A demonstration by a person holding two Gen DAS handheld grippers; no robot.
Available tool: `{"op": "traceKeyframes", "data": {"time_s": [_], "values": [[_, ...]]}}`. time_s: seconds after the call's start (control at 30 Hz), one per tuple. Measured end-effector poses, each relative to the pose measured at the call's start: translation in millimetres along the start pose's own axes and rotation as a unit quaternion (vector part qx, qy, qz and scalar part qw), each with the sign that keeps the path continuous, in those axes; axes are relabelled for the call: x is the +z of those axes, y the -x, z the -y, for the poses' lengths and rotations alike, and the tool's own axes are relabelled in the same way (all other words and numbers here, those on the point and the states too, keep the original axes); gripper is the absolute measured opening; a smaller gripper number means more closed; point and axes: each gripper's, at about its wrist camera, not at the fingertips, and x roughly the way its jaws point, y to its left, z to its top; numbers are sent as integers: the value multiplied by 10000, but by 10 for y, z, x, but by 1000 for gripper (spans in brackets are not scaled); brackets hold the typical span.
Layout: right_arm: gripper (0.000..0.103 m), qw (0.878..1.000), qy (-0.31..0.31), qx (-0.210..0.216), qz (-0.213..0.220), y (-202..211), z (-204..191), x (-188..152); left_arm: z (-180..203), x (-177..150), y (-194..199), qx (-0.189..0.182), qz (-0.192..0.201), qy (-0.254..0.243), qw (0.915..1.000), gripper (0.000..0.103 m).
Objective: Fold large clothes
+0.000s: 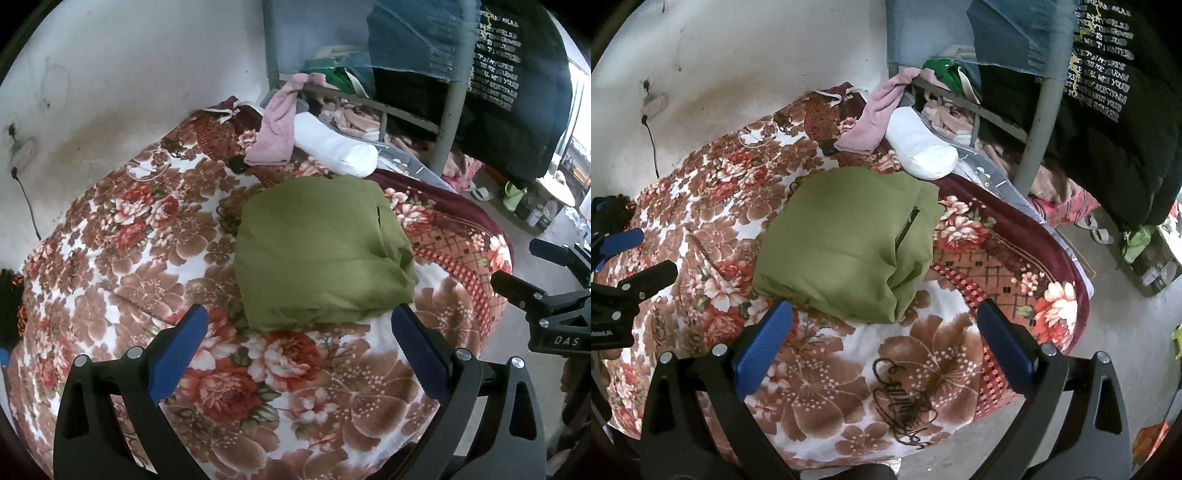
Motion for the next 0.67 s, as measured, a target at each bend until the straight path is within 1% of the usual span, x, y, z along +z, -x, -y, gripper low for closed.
{"op": "traceKeyframes", "data": {"time_s": [0.07, 0.2, 0.3, 0.4, 0.57, 0.67], "values": [[98, 10000, -15, 11, -7, 0, 5, 4, -3, -2, 1, 9, 8, -7, 10000, 98], [98, 9999, -102, 44, -15, 13, 18, -16, -79, 17, -13, -137, -18, 171, 9998, 98], [98, 10000, -55, -58, -47, 14, -4, -39, -84, 42, -7, -172, -5, 162, 9997, 98], [98, 10000, -34, -62, -56, 24, -16, -53, -85, 60, -16, -198, -17, 225, 9995, 98], [98, 9999, -92, -29, -91, 10, -13, -57, -31, 46, -38, -119, -76, 103, 9998, 98], [98, 9999, -105, -7, -90, 20, -36, -65, -31, 48, -46, -98, -87, 127, 9998, 98]]}}
